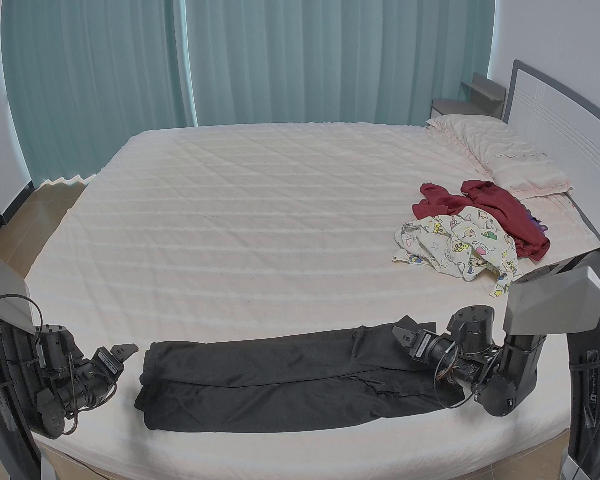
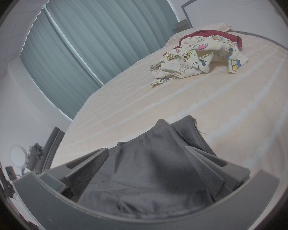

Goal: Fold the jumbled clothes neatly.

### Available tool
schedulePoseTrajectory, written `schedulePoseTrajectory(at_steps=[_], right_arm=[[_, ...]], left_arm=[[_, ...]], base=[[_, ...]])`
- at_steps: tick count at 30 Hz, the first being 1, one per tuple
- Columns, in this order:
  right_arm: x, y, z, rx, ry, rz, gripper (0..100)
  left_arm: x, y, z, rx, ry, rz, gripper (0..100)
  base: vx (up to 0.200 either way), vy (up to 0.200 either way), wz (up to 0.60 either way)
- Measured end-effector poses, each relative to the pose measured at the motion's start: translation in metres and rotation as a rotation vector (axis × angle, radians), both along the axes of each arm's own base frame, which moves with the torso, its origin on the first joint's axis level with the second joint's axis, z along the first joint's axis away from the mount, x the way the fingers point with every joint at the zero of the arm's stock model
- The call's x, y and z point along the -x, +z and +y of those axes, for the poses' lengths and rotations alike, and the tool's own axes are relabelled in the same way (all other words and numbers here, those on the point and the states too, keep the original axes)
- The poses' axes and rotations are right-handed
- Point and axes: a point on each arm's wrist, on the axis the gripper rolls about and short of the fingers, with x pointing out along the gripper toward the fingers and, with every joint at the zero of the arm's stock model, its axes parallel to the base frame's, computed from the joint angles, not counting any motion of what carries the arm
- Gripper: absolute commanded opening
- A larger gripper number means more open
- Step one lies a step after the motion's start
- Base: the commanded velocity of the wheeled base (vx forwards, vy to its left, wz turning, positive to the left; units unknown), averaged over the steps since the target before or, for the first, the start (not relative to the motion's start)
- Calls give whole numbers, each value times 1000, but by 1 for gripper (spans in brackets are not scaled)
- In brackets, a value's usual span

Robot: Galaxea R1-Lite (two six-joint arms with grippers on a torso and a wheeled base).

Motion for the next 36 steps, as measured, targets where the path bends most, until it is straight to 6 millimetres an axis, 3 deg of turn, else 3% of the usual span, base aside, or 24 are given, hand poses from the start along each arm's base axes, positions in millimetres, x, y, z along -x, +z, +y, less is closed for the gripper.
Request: schedulePoseTrajectory(at_steps=[6, 11, 17, 36], right_arm=[[28, 16, -9, -136, -71, 77, 100], [54, 16, -16, -223, -117, 176, 100], [70, 16, -10, -257, -102, 221, 100], [43, -10, 24, -270, -23, 176, 100]], left_arm=[[0, -4, -1, -1, 2, 19, 100], [0, -7, -2, -2, 3, 31, 100], [0, -9, -2, -3, 2, 44, 100], [-1, -18, -2, -25, 33, 80, 100]], base=[[-133, 0, 0], [-200, 0, 0], [0, 0, 0], [0, 0, 0]])
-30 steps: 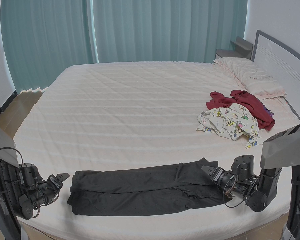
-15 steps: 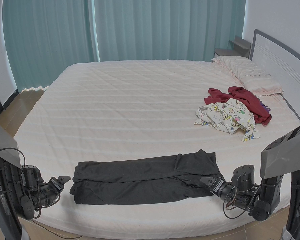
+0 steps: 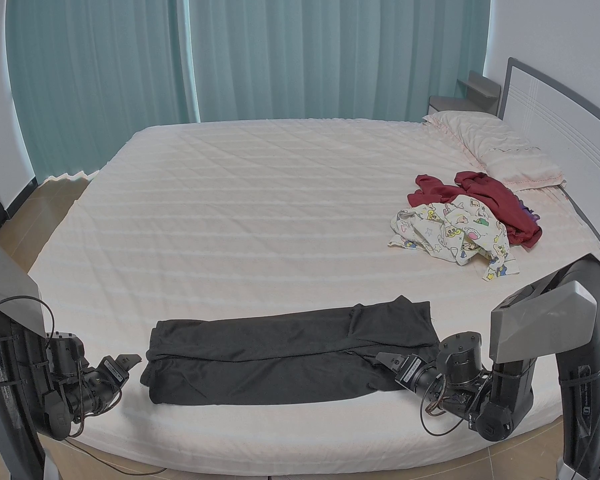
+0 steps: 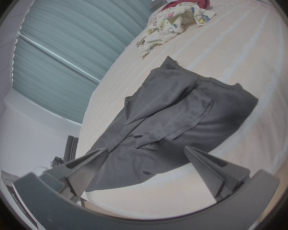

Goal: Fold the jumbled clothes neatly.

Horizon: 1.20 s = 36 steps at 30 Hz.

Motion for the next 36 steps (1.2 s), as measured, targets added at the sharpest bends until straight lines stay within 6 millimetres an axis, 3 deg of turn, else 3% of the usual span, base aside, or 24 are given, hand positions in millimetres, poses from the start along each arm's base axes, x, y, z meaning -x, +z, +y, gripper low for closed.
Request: schedulePoseTrajectory(at_steps=[31, 32, 36], right_arm=[[-35, -20, 4, 90, 4, -50, 100], [-35, -21, 4, 91, 4, -50, 0], [-36, -23, 4, 89, 1, -52, 0]], left_arm=[[0, -1, 0, 0, 4, 5, 100], [0, -1, 0, 0, 4, 5, 100], [0, -1, 0, 0, 3, 5, 100]], base=[[0, 0, 0], [0, 0, 0], [0, 0, 0]])
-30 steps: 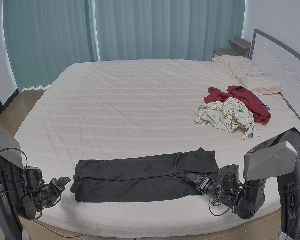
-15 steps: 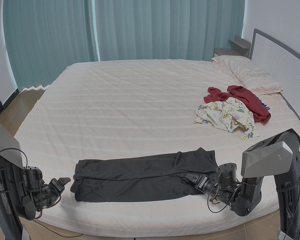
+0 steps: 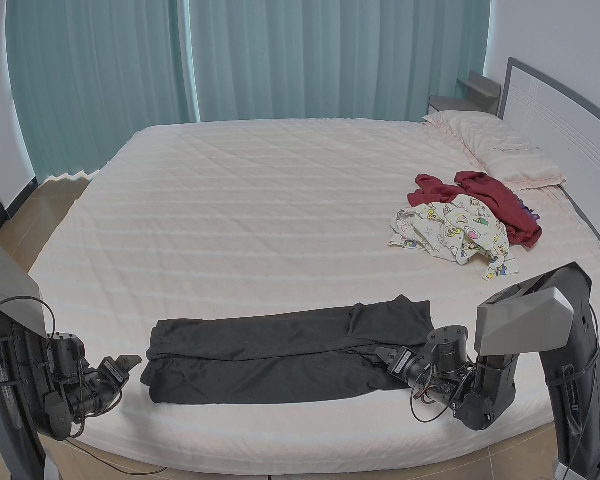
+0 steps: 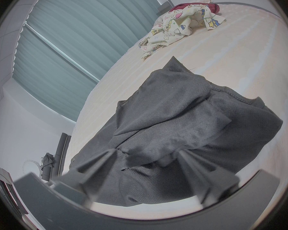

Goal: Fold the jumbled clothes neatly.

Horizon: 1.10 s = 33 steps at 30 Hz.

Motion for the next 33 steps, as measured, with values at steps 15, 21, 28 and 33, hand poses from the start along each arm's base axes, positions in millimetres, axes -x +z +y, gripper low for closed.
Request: schedulePoseTrajectory(at_steps=[15, 21, 28, 33], right_arm=[[10, 6, -6, -2, -11, 15, 0], [13, 22, -6, -18, -4, -15, 0], [31, 31, -7, 1, 26, 16, 0], [43, 30, -11, 20, 38, 54, 0]], left_arm=[[0, -1, 0, 0, -1, 1, 100], [0, -1, 0, -1, -1, 4, 100], [0, -2, 0, 0, -1, 6, 100], [0, -2, 0, -1, -1, 6, 100]], base=[[0, 0, 0], [0, 0, 0], [0, 0, 0], [0, 0, 0]])
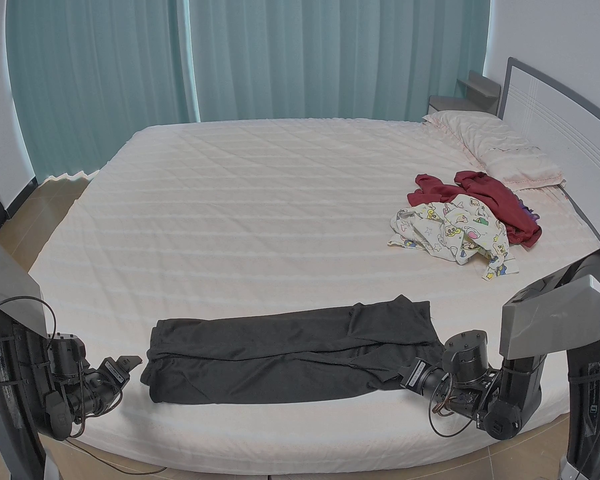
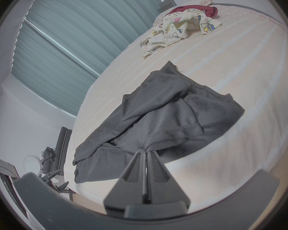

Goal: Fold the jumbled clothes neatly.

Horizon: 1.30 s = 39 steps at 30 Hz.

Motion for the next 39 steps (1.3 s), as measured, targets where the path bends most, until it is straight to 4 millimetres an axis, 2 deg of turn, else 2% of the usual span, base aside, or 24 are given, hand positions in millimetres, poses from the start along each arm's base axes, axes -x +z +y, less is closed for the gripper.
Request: schedulePoseTrajectory(at_steps=[4, 5, 14, 19, 25, 29, 39], right_arm=[[3, -1, -2, 6, 5, 14, 0], [4, -1, -2, 6, 7, 15, 100], [4, -3, -1, 5, 22, -16, 100], [0, 0, -11, 30, 8, -41, 100], [-18, -3, -38, 99, -45, -74, 100], [-33, -7, -49, 83, -63, -94, 100], [-49, -20, -48, 39, -23, -96, 100]], left_arm=[[0, 0, 0, 0, 0, 1, 100], [0, -1, 0, 0, -1, 2, 100], [0, -2, 0, -1, -3, 9, 100], [0, -2, 0, -2, -4, 10, 100], [0, -2, 0, -1, -3, 10, 100], [0, -3, 0, -1, -4, 12, 100], [1, -4, 0, -1, -4, 19, 100]], base=[[0, 0, 0], [0, 0, 0], [0, 0, 0], [0, 0, 0], [0, 0, 0], [0, 0, 0], [0, 0, 0]])
